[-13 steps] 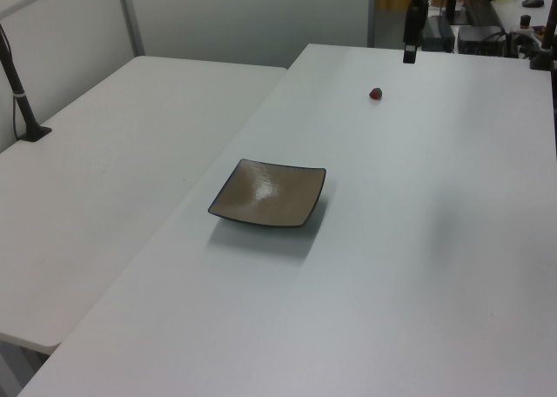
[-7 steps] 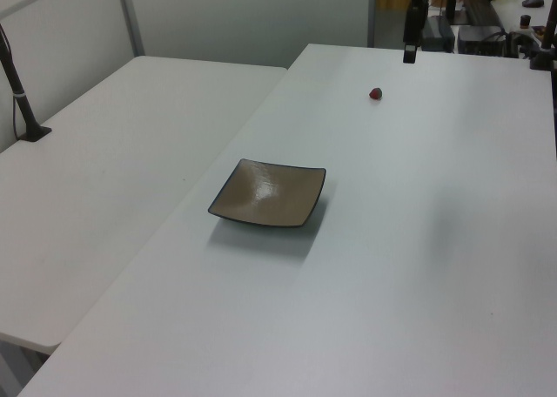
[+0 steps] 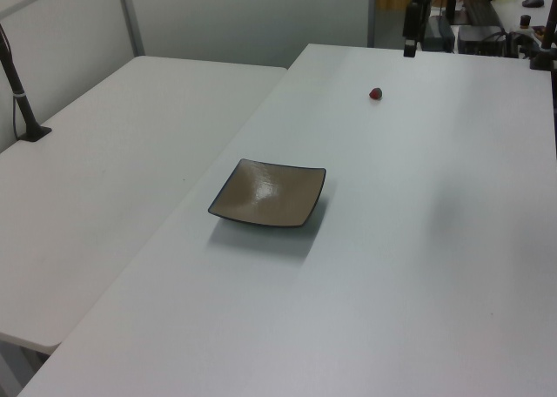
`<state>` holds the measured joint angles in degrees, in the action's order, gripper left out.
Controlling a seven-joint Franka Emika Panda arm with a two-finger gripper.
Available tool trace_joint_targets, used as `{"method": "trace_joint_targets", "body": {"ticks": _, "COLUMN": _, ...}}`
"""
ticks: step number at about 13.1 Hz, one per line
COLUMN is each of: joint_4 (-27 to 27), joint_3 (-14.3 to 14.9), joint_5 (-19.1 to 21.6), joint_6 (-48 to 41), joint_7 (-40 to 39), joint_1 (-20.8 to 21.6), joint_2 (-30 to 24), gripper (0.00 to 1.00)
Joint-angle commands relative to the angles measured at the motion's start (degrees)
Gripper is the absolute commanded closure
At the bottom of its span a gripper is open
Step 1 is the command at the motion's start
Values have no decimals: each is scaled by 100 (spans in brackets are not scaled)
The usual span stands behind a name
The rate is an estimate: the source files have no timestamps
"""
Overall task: Strawberries on a ceramic plate
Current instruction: 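Move the open gripper over the red strawberry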
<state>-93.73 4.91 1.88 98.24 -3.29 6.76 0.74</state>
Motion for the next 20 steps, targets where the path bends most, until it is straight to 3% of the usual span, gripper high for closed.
{"method": "trace_joint_targets", "body": {"ticks": 1, "joint_4": -75, "joint_3": 317, "joint_5": 93, "joint_6": 353, "joint_7": -136, "joint_1": 0, "joint_2": 66, "gripper": 0}}
{"method": "trace_joint_targets", "body": {"ticks": 6, "joint_4": -75, "joint_3": 678, "joint_5": 84, "joint_6": 836, "joint_7": -137, "joint_1": -17, "joint_2": 242, "gripper": 0}}
{"method": "trace_joint_targets", "body": {"ticks": 12, "joint_4": -40, "joint_3": 696, "joint_5": 102, "joint_6": 1425, "joint_7": -128, "joint_1": -333, "joint_2": 637, "gripper": 0}}
{"method": "trace_joint_targets", "body": {"ticks": 20, "joint_4": 539, "joint_3": 696, "joint_5": 84, "joint_6": 1900, "joint_7": -128, "joint_1": -720, "joint_2": 1585, "gripper": 0}}
